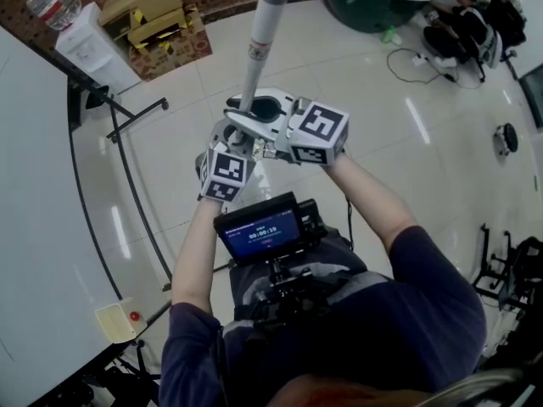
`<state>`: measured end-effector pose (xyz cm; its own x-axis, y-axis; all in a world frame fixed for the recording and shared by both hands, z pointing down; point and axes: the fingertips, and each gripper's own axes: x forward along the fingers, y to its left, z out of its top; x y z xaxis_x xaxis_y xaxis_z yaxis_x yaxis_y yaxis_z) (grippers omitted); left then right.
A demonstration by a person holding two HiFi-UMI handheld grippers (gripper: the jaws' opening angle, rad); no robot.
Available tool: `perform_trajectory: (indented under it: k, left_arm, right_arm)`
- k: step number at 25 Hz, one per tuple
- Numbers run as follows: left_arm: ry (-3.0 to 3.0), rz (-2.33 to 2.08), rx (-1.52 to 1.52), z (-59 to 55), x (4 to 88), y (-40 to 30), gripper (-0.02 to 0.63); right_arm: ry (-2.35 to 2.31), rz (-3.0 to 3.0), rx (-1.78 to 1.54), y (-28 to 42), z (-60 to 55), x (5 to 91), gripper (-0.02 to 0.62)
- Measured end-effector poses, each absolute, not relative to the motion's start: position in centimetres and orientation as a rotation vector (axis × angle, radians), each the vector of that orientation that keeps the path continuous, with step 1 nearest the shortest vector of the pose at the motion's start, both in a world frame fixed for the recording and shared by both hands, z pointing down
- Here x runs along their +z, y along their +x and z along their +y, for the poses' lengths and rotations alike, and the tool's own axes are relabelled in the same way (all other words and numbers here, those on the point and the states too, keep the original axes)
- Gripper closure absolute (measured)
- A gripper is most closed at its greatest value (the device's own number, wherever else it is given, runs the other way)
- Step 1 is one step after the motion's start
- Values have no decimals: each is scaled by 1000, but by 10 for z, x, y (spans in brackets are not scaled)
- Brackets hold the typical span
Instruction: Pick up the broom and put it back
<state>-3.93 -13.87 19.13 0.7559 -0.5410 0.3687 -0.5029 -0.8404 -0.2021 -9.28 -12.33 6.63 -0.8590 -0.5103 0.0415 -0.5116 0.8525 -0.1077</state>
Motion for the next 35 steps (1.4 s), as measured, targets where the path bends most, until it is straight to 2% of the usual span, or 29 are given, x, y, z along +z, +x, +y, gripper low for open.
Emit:
perform_trajectory:
  k: [6, 16, 23, 26, 30, 33, 35]
  left_arm:
    - [-2827, 1047, -686, -110, 203, 44, 569]
    - [-2944, 1303, -705, -88, 262, 81, 571]
    - [-3029, 1329, -744, -63, 316, 56, 567]
    - [-3054, 1300, -803, -45, 333, 30, 502]
    - [-3064, 1285, -820, -9, 317, -29, 471]
    - [-3057, 1335, -713, 3, 269, -91, 463]
    - [-3070, 1318, -528, -4, 215, -121, 354]
  right_arm:
    - [726, -3009, 124, -13, -87, 74, 518]
    - [540, -2910, 135, 10, -67, 134, 522]
    - [436, -2758, 138, -17, -50, 192, 523]
    - [436, -2664, 130, -27, -48, 218, 523]
    - [463, -2564, 130, -41, -51, 238, 525]
    - [472, -2510, 101, -63, -52, 240, 526]
    - [473, -2470, 65, -87, -51, 240, 526]
